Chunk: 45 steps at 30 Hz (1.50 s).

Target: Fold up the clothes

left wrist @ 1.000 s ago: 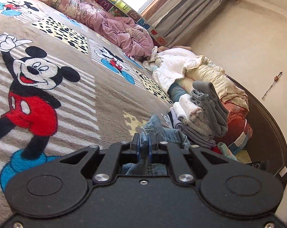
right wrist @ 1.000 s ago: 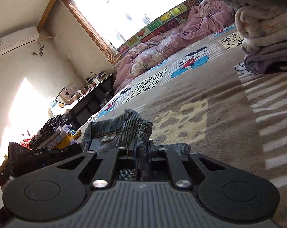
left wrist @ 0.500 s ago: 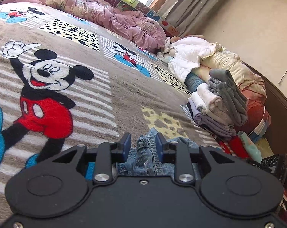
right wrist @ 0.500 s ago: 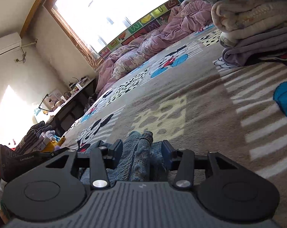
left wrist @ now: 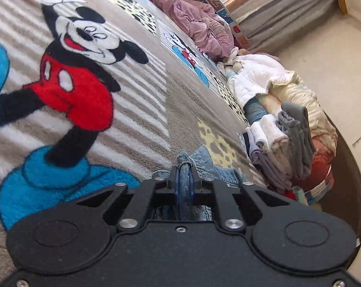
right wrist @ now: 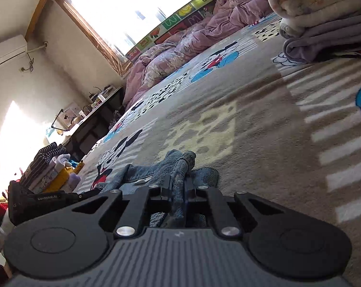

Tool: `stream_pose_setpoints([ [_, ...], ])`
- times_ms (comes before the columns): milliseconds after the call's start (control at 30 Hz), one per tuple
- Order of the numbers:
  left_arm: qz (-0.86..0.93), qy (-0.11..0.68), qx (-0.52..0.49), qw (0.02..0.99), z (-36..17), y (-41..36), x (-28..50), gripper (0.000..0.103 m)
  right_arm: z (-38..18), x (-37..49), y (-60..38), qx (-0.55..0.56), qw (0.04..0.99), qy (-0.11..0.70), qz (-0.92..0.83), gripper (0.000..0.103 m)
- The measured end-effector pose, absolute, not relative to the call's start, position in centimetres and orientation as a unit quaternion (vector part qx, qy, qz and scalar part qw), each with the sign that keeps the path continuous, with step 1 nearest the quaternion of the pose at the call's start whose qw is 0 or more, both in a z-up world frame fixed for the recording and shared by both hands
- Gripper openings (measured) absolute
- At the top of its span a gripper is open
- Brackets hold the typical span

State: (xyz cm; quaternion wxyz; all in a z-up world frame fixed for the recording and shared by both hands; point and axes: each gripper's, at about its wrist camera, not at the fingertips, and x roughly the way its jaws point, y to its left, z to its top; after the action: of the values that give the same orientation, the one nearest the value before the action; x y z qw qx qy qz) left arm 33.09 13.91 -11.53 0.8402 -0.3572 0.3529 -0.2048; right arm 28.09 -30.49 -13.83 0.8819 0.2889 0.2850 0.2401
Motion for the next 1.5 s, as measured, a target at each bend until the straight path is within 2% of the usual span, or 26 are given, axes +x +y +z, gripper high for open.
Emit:
stream_pose_setpoints([
  [100, -0.190, 0.344, -0.354, 0.849, -10.7, 14.2, 32.5, 0.012, -13.4, 27.6, -30.3, 0.280, 0.888, 0.280, 0.235, 0.013],
  [133, -0.186, 0.329, -0.336, 0.863, -9.7, 14.1, 31.9, 0.013, -13.0, 27.2, -30.1, 0.269, 0.895, 0.272, 0.231, 0.020],
  [333, -0.228, 0.248, -0.187, 0.923, -5.6, 10.7, 29.1, 0.013, -10.9, 25.8, -28.5, 0.165, 0.934, 0.231, 0.217, 0.021],
  [400, -0.242, 0.244, -0.150, 0.927, -5.6, 9.3, 29.1, 0.013, -10.7, 25.9, -27.6, 0.125, 0.940, 0.227, 0.223, 0.021],
  [433, -0.238, 0.258, -0.135, 0.927, -6.2, 8.7, 29.5, 0.013, -10.7, 26.0, -27.1, 0.105, 0.942, 0.226, 0.227, 0.024],
  [467, -0.226, 0.281, -0.122, 0.925, -7.0, 8.3, 30.1, 0.013, -10.6, 26.1, -26.7, 0.085, 0.943, 0.224, 0.230, 0.033],
  [500, -0.222, 0.291, -0.126, 0.922, -7.5, 8.4, 30.4, 0.014, -10.9, 26.5, -26.4, 0.076, 0.942, 0.232, 0.229, 0.036],
  [600, -0.211, 0.319, -0.138, 0.914, -9.0, 8.9, 31.2, 0.020, -11.9, 28.2, -27.8, 0.131, 0.925, 0.271, 0.233, 0.035],
  [700, -0.210, 0.320, -0.143, 0.913, -9.4, 9.0, 31.2, 0.021, -12.7, 28.5, -28.8, 0.170, 0.912, 0.282, 0.243, 0.034],
  [767, -0.208, 0.312, -0.148, 0.915, -9.1, 9.2, 30.5, 0.021, -12.6, 28.3, -28.9, 0.175, 0.913, 0.275, 0.247, 0.035],
  [867, -0.201, 0.290, -0.166, 0.921, -8.2, 9.9, 28.9, 0.023, -12.2, 27.2, -31.1, 0.239, 0.912, 0.239, 0.231, 0.036],
  [933, -0.197, 0.275, -0.179, 0.924, -7.6, 10.3, 27.8, 0.031, -12.3, 26.5, -33.2, 0.296, 0.903, 0.233, 0.205, 0.038],
  [967, -0.195, 0.269, -0.186, 0.925, -7.4, 10.6, 27.3, 0.043, -12.4, 26.1, -34.1, 0.320, 0.898, 0.233, 0.192, 0.041],
  [1000, -0.189, 0.275, -0.202, 0.921, -7.5, 10.8, 26.9, 0.049, -12.6, 25.6, -34.7, 0.336, 0.893, 0.239, 0.181, 0.042],
  [1033, -0.183, 0.281, -0.217, 0.917, -7.6, 11.1, 26.5, 0.049, -12.8, 25.1, -35.1, 0.352, 0.886, 0.246, 0.174, 0.046],
  [1167, -0.163, 0.299, -0.302, 0.890, -8.1, 12.2, 24.9, 0.057, -12.9, 22.9, -34.5, 0.380, 0.865, 0.269, 0.190, 0.076],
  [1233, -0.154, 0.314, -0.338, 0.874, -8.7, 12.4, 23.9, 0.059, -13.5, 22.1, -33.6, 0.398, 0.844, 0.297, 0.200, 0.077],
  [1333, -0.145, 0.344, -0.348, 0.860, -9.4, 11.8, 22.4, 0.060, -13.8, 20.1, -31.3, 0.353, 0.856, 0.329, 0.185, 0.072],
  [1500, -0.135, 0.358, -0.361, 0.851, -10.5, 10.1, 21.4, 0.059, -14.1, 17.5, -29.7, 0.352, 0.858, 0.326, 0.186, 0.070],
])
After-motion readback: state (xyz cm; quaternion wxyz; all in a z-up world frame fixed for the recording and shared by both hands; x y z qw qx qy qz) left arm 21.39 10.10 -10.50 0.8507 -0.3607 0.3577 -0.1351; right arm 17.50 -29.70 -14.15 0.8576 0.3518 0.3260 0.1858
